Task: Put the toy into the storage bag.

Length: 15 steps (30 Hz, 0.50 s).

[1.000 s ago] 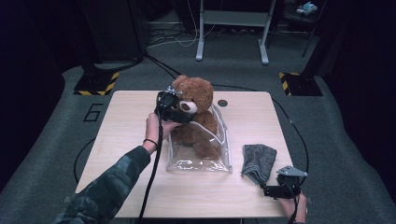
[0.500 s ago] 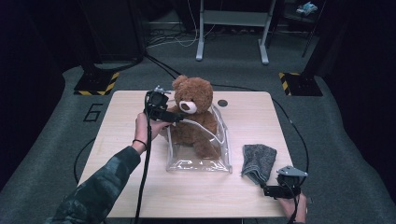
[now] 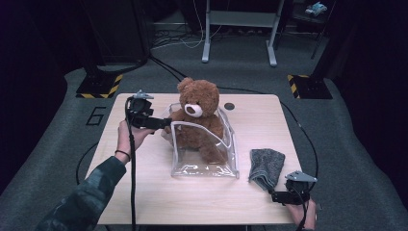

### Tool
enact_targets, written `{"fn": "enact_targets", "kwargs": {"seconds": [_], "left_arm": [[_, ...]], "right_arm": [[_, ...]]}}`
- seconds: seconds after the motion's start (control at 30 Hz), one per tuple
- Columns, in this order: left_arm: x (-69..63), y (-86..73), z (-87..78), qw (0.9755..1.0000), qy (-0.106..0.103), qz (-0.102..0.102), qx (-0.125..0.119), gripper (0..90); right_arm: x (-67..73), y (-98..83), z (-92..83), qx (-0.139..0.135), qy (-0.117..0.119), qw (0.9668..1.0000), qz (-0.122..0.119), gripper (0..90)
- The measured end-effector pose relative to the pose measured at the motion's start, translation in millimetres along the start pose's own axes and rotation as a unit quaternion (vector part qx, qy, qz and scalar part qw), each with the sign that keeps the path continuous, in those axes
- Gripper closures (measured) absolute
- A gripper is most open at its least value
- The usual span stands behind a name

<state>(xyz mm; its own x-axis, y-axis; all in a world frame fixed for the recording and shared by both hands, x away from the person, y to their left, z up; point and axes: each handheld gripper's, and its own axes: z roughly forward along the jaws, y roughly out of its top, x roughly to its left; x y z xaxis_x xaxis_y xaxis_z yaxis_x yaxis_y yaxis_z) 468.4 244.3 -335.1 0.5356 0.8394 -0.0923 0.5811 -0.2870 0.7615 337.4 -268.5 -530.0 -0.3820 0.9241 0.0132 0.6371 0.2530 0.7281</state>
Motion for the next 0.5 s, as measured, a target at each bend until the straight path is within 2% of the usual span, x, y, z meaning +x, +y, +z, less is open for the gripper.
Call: {"fn": "enact_targets", "kwargs": {"seconds": [0.23,0.37,0.43,0.5], "left_arm": [[16.8,-32.7,-13.8,0.9997,0.018,-0.018,-0.003,12.7],[25.0,-61.0,-15.8,0.9992,0.032,-0.026,0.003,12.2],[29.9,-75.2,-16.7,0.9988,0.037,-0.031,0.009,12.1],[35.4,-90.0,-17.4,0.9986,0.036,-0.037,0.011,11.6]], "right_arm": [[-0.2,-0.1,-0.1,0.000,0.000,1.0000,-0.001,3.8],[0.1,0.1,0.2,0.000,-0.001,1.0000,0.003,3.8],[-0.5,0.0,0.0,0.000,0.000,1.0000,-0.002,3.7],[-0.3,0.2,-0.6,0.004,-0.001,1.0000,-0.003,3.7]]}}
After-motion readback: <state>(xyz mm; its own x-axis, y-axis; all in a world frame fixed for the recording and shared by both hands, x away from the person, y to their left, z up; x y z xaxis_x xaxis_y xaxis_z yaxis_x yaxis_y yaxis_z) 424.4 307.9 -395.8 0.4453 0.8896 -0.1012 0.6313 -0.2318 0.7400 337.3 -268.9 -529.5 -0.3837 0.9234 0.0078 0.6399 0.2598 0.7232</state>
